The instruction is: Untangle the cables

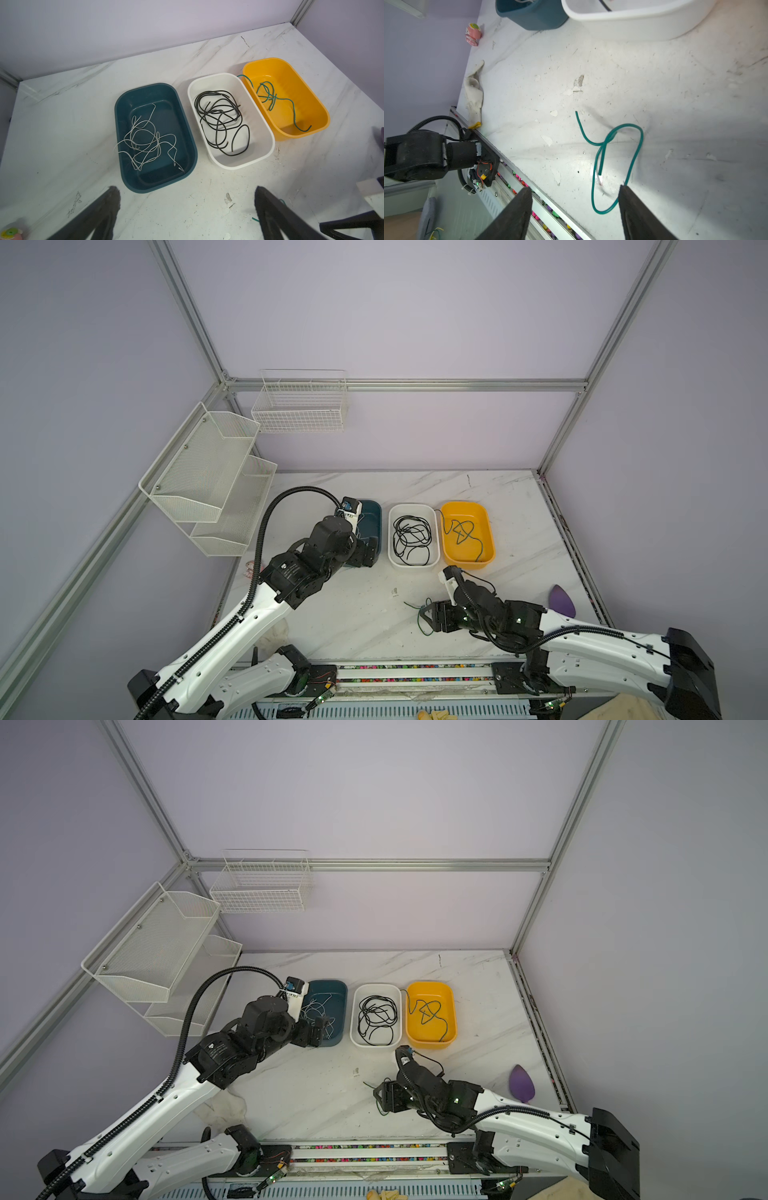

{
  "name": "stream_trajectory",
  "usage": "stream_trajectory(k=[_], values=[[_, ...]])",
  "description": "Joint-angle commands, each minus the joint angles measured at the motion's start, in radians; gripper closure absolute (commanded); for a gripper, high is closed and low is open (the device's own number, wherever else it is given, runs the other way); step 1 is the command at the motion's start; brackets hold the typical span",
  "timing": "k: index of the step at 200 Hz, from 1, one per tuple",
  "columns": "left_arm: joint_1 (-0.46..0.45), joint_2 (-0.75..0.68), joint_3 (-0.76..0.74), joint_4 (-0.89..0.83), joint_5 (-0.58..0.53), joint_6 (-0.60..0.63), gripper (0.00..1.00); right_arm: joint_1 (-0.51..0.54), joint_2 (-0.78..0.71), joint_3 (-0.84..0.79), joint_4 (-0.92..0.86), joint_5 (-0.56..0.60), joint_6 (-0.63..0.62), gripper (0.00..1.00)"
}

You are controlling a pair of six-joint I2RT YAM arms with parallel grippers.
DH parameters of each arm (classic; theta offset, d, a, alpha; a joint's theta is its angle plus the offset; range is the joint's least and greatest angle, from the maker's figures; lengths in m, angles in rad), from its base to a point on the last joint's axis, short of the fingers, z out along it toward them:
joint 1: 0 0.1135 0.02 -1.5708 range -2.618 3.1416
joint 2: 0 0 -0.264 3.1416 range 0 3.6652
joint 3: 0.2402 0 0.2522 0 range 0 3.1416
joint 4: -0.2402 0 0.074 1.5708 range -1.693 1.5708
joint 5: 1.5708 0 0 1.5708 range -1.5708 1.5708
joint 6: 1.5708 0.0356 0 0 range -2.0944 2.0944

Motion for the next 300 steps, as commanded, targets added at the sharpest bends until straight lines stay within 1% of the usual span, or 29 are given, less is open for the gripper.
stream_trajectory(k=[1, 24, 57, 78, 97, 129, 151, 169, 217, 233, 258, 300], values=[[0.012, -0.049, -0.068, 0.047, -0.061, 0.021, 0.0, 0.04, 0.078, 0.049, 0.051, 0.095, 0.052, 0.31], [0.016, -0.065, -0.088, 0.049, -0.076, 0.024, 0.0, 0.049, 0.118, 0.064, 0.065, 0.123, 0.063, 0.32], [0.017, -0.072, -0.108, 0.048, -0.079, 0.028, 0.0, 0.049, 0.177, 0.099, 0.015, 0.193, 0.079, 0.36], [0.018, -0.072, -0.114, 0.051, -0.076, 0.034, 0.0, 0.049, 0.212, 0.115, 0.029, 0.198, 0.081, 0.39], [0.019, -0.066, -0.116, 0.054, -0.073, 0.037, 0.0, 0.049, 0.246, 0.129, 0.036, 0.208, 0.083, 0.46], [0.02, -0.064, -0.12, 0.049, -0.065, 0.04, 0.0, 0.049, 0.305, 0.166, -0.016, 0.232, 0.108, 0.52], [0.02, -0.064, -0.122, 0.049, -0.063, 0.042, 0.0, 0.048, 0.319, 0.176, -0.03, 0.243, 0.116, 0.54], [0.021, -0.061, -0.123, 0.049, -0.061, 0.044, 0.0, 0.049, 0.319, 0.176, -0.033, 0.244, 0.125, 0.6], [0.02, -0.047, -0.12, 0.046, -0.053, 0.047, 0.0, 0.049, 0.322, 0.187, -0.092, 0.273, 0.145, 0.6], [0.021, -0.045, -0.119, 0.043, -0.049, 0.047, 0.0, 0.049, 0.321, 0.183, -0.094, 0.281, 0.144, 0.61], [0.021, -0.043, -0.12, 0.042, -0.05, 0.047, 0.0, 0.049, 0.32, 0.174, -0.084, 0.282, 0.144, 0.71], [0.02, -0.034, -0.119, 0.042, -0.05, 0.048, 0.0, 0.049, 0.325, 0.167, -0.083, 0.289, 0.146, 0.83]])
